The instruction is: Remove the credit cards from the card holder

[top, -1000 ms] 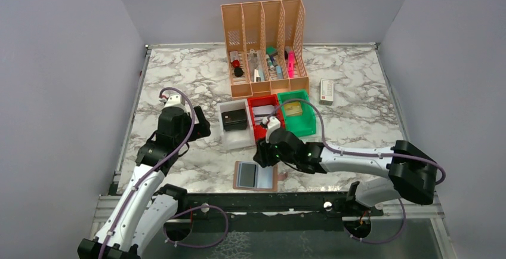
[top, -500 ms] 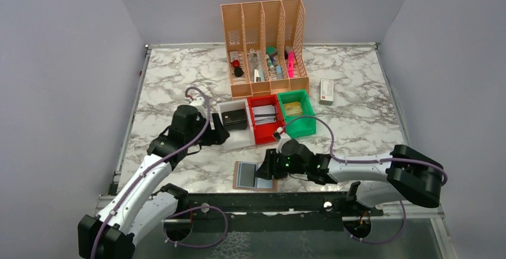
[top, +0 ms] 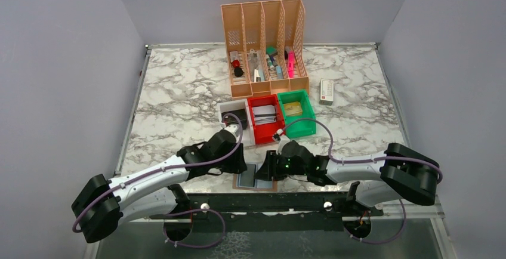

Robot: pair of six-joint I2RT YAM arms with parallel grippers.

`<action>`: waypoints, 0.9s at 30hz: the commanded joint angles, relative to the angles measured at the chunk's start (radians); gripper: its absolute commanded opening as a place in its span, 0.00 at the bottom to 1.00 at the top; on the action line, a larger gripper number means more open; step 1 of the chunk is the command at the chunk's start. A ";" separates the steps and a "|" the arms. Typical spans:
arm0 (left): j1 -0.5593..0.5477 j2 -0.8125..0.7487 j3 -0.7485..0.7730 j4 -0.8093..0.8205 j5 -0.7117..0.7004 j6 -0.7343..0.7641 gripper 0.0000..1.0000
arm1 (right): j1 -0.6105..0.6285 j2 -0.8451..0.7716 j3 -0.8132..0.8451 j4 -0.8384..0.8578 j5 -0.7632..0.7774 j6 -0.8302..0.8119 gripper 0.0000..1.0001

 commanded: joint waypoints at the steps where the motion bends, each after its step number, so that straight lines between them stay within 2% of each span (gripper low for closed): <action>1: -0.038 0.022 0.004 0.065 -0.053 -0.051 0.43 | 0.003 0.015 -0.007 0.045 -0.016 -0.005 0.39; 13: -0.105 0.072 -0.050 0.115 -0.062 -0.097 0.36 | 0.003 0.106 0.044 0.050 -0.025 -0.007 0.30; 27: -0.134 0.055 -0.140 0.129 -0.084 -0.146 0.30 | 0.001 0.167 0.069 0.004 0.042 0.044 0.28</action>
